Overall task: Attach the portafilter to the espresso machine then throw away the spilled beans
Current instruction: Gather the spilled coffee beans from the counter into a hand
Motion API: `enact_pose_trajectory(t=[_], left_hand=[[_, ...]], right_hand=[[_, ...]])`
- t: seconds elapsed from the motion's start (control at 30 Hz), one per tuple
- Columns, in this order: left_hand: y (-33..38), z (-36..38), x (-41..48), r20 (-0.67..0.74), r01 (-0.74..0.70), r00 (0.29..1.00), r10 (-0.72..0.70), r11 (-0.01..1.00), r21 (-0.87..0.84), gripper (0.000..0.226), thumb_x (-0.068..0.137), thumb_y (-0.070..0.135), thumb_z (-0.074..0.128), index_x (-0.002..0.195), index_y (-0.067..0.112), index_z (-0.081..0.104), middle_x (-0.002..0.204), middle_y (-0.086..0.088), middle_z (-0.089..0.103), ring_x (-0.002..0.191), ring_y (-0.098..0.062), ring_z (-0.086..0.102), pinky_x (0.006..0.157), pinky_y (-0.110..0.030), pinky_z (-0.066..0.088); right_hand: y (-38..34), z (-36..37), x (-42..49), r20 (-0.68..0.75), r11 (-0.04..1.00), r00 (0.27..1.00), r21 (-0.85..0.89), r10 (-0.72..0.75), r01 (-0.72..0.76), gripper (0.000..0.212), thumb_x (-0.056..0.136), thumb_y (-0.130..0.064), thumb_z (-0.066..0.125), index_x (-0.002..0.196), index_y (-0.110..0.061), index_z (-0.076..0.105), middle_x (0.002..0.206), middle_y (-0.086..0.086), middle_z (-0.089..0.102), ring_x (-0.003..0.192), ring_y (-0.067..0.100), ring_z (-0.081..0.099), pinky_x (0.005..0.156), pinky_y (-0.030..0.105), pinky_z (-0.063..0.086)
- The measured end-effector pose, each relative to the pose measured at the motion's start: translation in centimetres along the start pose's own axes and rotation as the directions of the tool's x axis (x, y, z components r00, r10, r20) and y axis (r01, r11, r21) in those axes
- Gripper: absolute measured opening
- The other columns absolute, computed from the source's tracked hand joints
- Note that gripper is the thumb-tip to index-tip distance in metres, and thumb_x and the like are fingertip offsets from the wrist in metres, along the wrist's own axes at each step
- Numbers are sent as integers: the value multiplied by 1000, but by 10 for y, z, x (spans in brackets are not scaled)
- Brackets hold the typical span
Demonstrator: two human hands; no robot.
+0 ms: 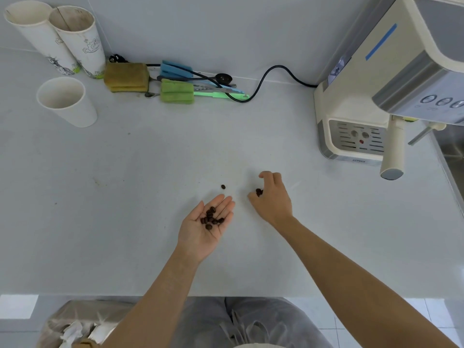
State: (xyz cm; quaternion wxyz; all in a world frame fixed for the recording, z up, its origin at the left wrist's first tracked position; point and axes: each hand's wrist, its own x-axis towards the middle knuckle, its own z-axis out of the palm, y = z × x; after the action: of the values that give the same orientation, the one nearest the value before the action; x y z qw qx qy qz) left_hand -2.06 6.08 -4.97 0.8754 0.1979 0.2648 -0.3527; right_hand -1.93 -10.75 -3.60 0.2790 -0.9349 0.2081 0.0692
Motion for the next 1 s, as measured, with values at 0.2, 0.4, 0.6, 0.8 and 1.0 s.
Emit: enact_pose_trajectory(t=[0.2,0.4,0.6,0.8,1.0], left_hand=[[4,-6,-7,-36,-1,999,2,1000,27,61,99,28,26,81,-3,75,90,-18,75,80,-25,74,70,-36,59],[7,-8,-10,-55,-1,998,3,1000,24,61,99,28,26,80,-3,75,91,-19,75,80,-26,74,71,-37,59],[12,-8,-12,-65,-6,998,7,1000,20,61,99,28,26,82,-4,75,91,-20,74,80,-26,74,72,-37,59],[19,-12,-14,-80,-22,997,24,999,24,62,99,28,25,83,-4,74,92,-20,74,82,-26,74,70,-36,59],[24,-14,-14,-92,-29,995,31,999,23,63,99,29,24,82,-4,75,91,-19,75,80,-26,74,70,-36,59]], right_hand=[[2,3,2,152,986,980,-127,129,-110,35,84,-12,55,115,-4,41,120,12,38,86,27,52,63,30,43],[-20,11,15,202,991,976,-122,87,-63,16,82,-3,53,94,-6,44,105,15,44,72,23,44,60,29,38],[-42,25,26,240,998,971,-61,-19,34,23,83,-3,56,105,0,51,111,18,48,75,22,44,54,25,37],[-54,32,34,297,988,949,-72,-110,137,20,82,-6,57,100,-3,49,99,13,43,76,21,43,52,23,36],[-44,38,37,206,791,898,-426,-388,439,42,91,-35,50,119,-4,46,111,15,50,96,28,50,58,31,42]])
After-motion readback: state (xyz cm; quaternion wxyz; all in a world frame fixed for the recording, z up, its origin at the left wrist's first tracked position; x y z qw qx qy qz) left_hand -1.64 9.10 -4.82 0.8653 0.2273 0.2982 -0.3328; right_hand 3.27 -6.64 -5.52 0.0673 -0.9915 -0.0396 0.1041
